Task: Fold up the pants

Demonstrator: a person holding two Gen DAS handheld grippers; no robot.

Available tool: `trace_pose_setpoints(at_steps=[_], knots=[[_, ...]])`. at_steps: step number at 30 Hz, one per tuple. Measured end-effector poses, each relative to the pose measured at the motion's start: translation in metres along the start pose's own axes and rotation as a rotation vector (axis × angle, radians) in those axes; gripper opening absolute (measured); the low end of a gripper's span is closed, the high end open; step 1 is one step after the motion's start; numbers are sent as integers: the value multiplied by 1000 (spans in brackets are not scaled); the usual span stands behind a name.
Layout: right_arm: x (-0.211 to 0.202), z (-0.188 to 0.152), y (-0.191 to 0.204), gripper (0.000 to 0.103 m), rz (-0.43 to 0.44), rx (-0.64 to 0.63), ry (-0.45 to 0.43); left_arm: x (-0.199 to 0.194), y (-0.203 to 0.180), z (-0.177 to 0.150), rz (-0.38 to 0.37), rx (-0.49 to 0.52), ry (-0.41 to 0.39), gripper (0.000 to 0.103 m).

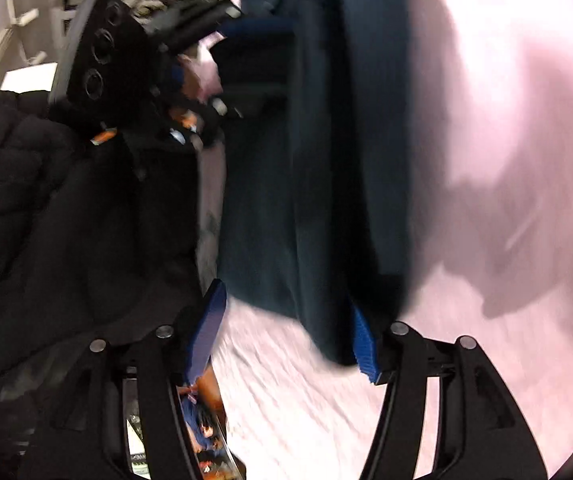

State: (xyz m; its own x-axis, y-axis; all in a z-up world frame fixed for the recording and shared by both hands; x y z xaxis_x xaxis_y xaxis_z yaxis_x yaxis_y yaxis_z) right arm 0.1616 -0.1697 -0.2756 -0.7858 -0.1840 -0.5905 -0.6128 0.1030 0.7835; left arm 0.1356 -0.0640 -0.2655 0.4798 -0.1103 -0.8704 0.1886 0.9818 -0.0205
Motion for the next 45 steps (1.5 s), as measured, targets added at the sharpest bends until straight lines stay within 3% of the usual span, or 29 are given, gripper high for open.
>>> trace_pose_setpoints(at_steps=[6,10,14,20,22,25,27,30,31,32,35,37,38,41,43,45], knots=[[-10,11,14,59,-51,-57,-5,0,0,-1,11,-16,-6,53],[1,32,6,59,6,-38,-17,0,1,-1,12,-13,0,53],[9,12,5,59,-6,-46,37,0,-1,1,3,9,-4,53],[4,2,8,59,-82,-2,-21,0,-5,1,-7,86,-10,55],[-4,2,1,58,-126,44,-92,0,-4,0,-15,87,-15,55],[-31,-8,-3,59,-268,137,-222,-1,-5,2,-26,103,-10,55],[-38,-3,21,59,-260,130,-340,-7,-4,5,-34,118,-9,55],[-31,17,63,59,-224,112,-570,-19,10,5,17,147,-38,69],[-28,21,64,59,-232,129,-616,-19,21,1,63,158,-34,77],[-18,25,58,60,-262,177,-663,-18,31,-2,92,158,-26,77],[27,16,20,60,-394,372,-644,-25,58,-9,41,125,-8,80],[23,13,27,60,-470,418,-725,-41,74,-4,53,111,-34,80],[17,14,32,60,-471,475,-757,-49,85,-3,57,95,-48,80],[-13,23,69,60,-433,558,-1029,-70,135,3,76,-26,-76,80],[-26,38,91,61,-535,604,-1121,-83,178,2,106,-134,-88,82],[-28,60,112,61,-644,618,-1156,-96,220,-1,118,-232,-102,83]])
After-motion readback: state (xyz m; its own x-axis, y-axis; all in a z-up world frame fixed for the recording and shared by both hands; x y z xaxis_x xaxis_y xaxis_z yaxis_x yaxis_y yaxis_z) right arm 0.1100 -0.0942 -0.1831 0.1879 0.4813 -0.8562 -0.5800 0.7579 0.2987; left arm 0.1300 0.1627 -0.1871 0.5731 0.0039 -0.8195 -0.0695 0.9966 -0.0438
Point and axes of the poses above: each gripper's, at about its wrist camera, not at the fingertips, and x roughly the way its jaws point, y to its left, z to its top, the point moved 10 cm from there along x, roughly the way its jaws point, and after that the axes turned 5 degrees about y, right-handed, at the moved point
